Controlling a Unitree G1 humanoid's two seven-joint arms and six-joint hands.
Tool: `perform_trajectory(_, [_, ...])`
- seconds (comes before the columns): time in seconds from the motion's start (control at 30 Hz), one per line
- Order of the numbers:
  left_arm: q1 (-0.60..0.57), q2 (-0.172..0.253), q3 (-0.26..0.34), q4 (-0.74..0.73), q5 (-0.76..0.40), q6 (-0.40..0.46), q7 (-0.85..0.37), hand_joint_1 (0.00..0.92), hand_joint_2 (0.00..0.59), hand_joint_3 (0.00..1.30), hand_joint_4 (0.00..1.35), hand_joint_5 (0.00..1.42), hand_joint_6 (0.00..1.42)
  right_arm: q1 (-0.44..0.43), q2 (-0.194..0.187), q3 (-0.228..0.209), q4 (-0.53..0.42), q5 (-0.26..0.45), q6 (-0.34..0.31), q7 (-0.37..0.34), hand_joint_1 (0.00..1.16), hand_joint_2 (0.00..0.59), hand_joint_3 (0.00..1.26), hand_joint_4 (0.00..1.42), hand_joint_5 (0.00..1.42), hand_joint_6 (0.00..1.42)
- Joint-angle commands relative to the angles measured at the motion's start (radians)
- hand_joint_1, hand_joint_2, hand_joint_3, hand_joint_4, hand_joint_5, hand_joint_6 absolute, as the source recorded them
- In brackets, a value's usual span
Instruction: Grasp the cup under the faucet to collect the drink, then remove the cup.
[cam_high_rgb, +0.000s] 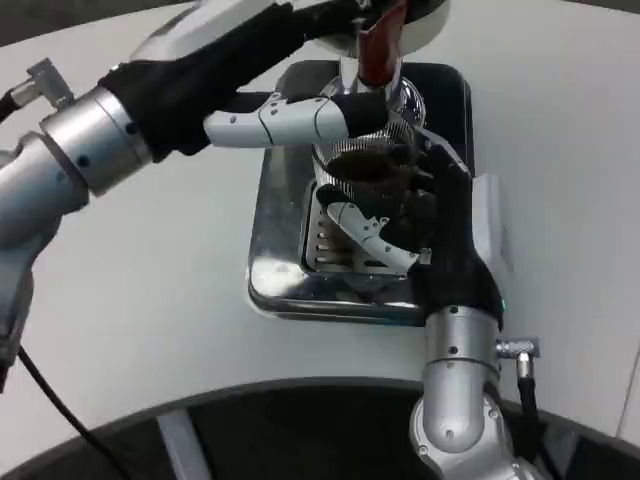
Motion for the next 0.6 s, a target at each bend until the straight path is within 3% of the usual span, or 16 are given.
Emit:
perform_trajectory(0.03, [0.038, 0.013, 0.033, -0.031, -0.022, -0.023, 0.014, 0.0, 0.106, 0.18, 0.18, 0.25, 0.26, 0.047, 0.049, -0.013, 0.001, 0.009, 0.035, 0.006, 0.78, 0.256, 0.39, 0.44, 0.51, 0.49])
perform_trajectory(0.6, [0.171, 0.033, 0.162, -0.132, -0.083, -0.022, 0.049, 0.0, 0.107, 0.23, 0.23, 0.31, 0.32, 0.087, 0.029, -0.033, -0.046, 0.003, 0.031, 0.028, 0.77, 0.256, 0.42, 0.46, 0.53, 0.5])
